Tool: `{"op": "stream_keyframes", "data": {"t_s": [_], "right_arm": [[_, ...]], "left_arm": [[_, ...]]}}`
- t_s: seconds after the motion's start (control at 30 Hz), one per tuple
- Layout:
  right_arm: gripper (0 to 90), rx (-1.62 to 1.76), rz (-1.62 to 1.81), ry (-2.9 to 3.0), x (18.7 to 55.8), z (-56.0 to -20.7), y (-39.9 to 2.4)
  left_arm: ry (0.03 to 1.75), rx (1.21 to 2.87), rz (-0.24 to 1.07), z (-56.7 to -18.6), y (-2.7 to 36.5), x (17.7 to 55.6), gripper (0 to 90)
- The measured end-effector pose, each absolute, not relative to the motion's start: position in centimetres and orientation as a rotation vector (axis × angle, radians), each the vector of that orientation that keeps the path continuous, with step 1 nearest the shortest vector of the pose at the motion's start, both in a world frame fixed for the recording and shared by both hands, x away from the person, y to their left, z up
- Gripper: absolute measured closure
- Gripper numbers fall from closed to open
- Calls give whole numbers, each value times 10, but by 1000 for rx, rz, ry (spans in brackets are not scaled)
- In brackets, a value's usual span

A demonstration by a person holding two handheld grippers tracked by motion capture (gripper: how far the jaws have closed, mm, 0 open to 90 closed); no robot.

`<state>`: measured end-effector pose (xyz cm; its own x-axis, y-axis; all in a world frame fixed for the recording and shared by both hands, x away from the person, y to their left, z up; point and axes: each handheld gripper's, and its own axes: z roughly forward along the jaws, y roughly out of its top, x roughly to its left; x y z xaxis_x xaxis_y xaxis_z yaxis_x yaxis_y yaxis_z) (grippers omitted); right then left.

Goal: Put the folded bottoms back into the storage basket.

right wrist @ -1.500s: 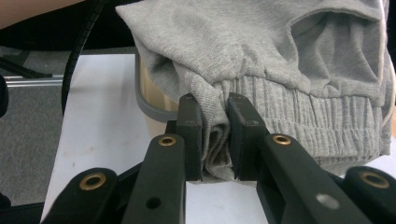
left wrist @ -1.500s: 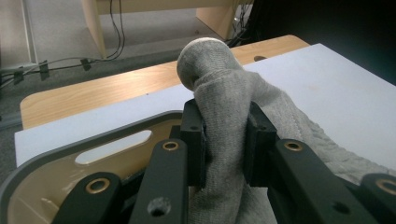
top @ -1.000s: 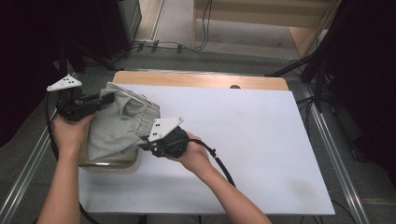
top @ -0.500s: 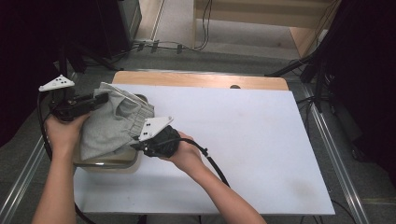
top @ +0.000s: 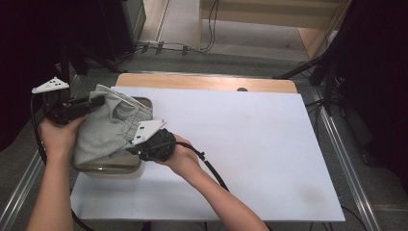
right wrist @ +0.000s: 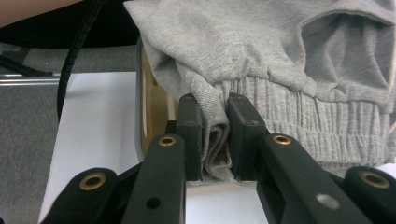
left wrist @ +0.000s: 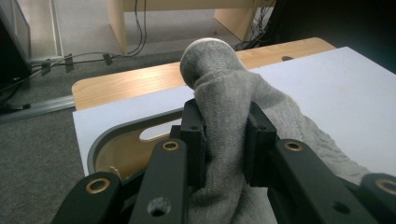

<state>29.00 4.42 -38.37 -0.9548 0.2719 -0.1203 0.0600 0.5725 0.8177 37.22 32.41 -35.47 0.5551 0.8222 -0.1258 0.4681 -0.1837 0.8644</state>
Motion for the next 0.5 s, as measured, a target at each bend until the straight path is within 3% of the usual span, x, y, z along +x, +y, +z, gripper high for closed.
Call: {"op": "stream_keyframes", "data": {"t_s": [0.27,0.37,0.4,0.43,0.47,0.5], "right_arm": [[743,289,1307,2595,293,-388,55],[705,288,1314,2620,295,-390,55],[607,299,1327,2639,296,-391,55],[326,368,1374,2642,299,-392,53],[326,368,1374,2642,299,-392,53],[137,439,1415,2610,302,-391,50]], "left_arm": [[1069,1834,473,-358,329,375,739],[1054,1854,477,-360,328,376,711],[1044,1841,480,-361,328,376,600],[1042,1814,467,-361,328,376,279],[1044,1794,445,-361,328,377,279],[1042,1777,433,-360,327,377,82]]}}
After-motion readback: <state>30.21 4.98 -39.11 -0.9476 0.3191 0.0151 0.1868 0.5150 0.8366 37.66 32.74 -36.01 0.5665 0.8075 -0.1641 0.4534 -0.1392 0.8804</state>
